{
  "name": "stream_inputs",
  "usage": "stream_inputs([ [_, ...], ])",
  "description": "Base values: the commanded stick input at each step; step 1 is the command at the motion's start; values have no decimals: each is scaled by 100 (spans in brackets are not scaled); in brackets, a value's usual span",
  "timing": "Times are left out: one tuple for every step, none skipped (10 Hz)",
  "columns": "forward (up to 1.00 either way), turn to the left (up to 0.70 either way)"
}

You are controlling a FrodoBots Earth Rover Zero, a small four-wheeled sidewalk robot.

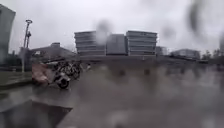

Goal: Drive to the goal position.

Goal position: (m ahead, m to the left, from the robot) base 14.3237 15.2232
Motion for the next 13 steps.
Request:
stream_inputs([
  [100,0],
  [100,0],
  [100,0],
  [100,0],
  [100,0],
  [100,0],
  [100,0],
  [100,0],
  [100,0],
  [100,0],
  [100,0],
  [100,0],
  [100,0],
])
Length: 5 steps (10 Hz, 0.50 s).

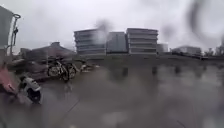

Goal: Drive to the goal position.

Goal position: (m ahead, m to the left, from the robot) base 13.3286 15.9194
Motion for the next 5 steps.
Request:
stream_inputs([
  [100,0],
  [100,0],
  [100,0],
  [100,0],
  [100,0],
])
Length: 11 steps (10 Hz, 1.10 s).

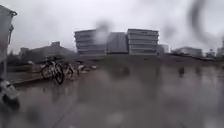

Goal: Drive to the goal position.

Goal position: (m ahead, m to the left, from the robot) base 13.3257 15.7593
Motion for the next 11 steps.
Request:
stream_inputs([
  [100,0],
  [100,0],
  [100,0],
  [100,0],
  [100,0],
  [100,0],
  [100,0],
  [100,0],
  [100,0],
  [100,0],
  [100,0],
])
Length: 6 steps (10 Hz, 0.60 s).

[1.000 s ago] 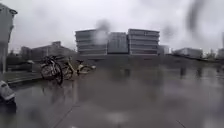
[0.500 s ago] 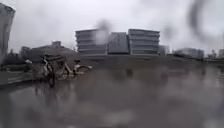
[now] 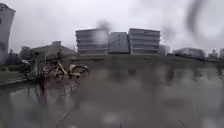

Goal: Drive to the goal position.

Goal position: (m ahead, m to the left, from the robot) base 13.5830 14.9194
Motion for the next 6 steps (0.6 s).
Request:
stream_inputs([
  [100,0],
  [100,0],
  [100,0],
  [100,0],
  [100,0],
  [100,0],
])
